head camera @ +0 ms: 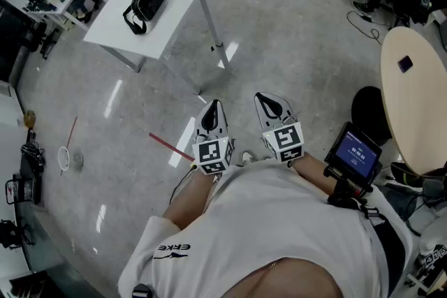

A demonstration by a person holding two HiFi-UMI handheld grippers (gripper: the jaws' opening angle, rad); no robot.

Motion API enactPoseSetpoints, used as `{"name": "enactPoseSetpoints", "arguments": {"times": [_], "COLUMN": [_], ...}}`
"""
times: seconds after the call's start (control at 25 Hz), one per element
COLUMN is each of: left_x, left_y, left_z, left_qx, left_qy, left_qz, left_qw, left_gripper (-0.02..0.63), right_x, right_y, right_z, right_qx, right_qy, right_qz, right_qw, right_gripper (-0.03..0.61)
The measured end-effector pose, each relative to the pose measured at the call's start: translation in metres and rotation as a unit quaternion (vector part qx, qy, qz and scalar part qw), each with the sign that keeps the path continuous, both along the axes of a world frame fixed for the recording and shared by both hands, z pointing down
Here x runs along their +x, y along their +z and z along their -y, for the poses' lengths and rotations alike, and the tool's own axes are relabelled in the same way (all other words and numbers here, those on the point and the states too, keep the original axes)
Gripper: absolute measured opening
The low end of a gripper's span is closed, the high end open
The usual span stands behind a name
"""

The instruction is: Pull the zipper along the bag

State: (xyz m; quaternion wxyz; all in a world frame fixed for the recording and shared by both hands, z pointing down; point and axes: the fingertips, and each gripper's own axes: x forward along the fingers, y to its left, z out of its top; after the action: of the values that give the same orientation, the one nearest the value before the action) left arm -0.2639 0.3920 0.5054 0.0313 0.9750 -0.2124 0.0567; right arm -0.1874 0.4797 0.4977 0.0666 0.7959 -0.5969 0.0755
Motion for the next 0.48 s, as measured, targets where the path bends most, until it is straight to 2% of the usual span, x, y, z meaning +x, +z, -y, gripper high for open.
{"name": "enactPoseSetpoints", "arguments": {"times": [0.48], "left_x": [-0.0010], "left_y": [-0.0001], "left_z": [0.0008], "left_qx": [-0.008], "left_qy": [0.000], "left_qz": [0.002], "left_qw": [1.0000], "left_gripper": [0.003], "right_x": [0.0009], "right_y": [-0.0020], "right_z": [0.0003], "right_qx": [-0.002], "right_qy": [0.006], "right_qz": [0.000], "right_qw": [1.000], "right_gripper": [0.005]}}
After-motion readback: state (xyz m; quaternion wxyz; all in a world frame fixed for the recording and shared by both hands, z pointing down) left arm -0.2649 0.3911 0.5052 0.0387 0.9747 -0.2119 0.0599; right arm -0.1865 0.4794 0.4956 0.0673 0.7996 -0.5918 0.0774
